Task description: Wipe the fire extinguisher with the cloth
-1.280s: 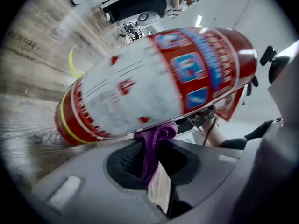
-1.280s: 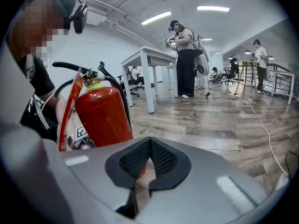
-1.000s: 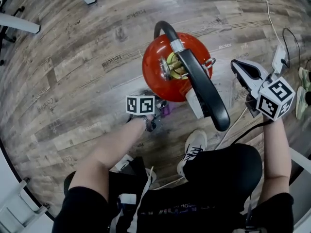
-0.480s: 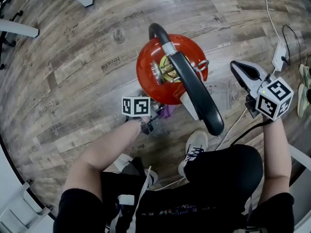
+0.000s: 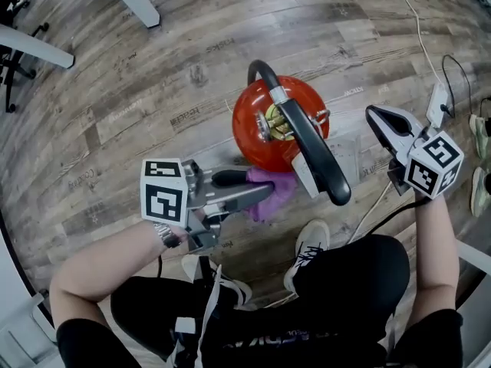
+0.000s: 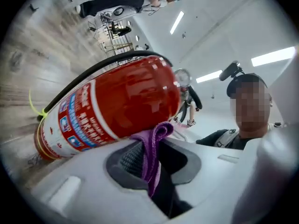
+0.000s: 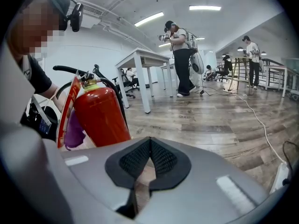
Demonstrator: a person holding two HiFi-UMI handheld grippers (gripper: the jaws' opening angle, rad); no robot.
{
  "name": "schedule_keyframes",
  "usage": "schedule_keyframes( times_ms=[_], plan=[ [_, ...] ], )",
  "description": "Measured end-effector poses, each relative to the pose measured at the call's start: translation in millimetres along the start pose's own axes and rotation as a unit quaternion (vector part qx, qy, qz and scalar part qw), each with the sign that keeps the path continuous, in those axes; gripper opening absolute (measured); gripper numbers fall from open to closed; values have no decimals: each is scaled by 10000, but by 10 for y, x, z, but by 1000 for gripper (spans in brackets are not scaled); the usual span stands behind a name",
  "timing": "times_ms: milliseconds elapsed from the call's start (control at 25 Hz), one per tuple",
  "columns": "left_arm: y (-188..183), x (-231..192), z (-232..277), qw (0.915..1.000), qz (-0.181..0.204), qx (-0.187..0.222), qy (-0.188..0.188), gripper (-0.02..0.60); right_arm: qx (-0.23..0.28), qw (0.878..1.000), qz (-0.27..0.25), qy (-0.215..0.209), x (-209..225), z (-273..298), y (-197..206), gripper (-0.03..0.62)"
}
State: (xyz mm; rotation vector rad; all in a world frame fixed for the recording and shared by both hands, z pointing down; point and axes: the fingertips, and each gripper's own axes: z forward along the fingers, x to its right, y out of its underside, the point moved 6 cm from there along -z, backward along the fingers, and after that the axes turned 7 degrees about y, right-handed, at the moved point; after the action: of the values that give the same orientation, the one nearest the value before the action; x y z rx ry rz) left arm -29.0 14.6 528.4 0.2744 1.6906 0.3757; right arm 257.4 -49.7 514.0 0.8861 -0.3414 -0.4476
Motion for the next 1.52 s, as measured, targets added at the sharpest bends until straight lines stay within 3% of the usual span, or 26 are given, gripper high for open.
schedule_keyframes(
  times_ms=[400,520,720,1000,1280,1320,1360,1520],
  plan=[
    [-507,965,-180,9961,530,517,488,67,333,9988,207,-307,-102,-148,-567,5],
    [-813,1282,-287,9928,848,698,482,67,517,9953,370,-735,-214,-249,-899,30],
    [-1426,1632,-151,9812,1740,826,73,69,973,9778,474,-1793,-539,-549,-1658,70],
    [-1840,1708,253,9660,2320,1130,164,71,1151,9541,11,-2765,-1090,-680,-2218,142],
    [-1882,1755,356,9610,2419,1303,327,72,1256,9469,-326,-2941,-1410,-606,-2398,213],
    [-1874,1773,399,9604,2409,1348,369,72,1284,9465,-398,-2934,-1419,-610,-2399,189],
    [-1872,1792,439,9593,2428,1395,377,75,1310,9455,-478,-2942,-1417,-629,-2401,116],
    [-1813,1826,279,9485,2914,1237,84,89,1216,9396,-733,-3113,-1405,-670,-2413,80]
  ],
)
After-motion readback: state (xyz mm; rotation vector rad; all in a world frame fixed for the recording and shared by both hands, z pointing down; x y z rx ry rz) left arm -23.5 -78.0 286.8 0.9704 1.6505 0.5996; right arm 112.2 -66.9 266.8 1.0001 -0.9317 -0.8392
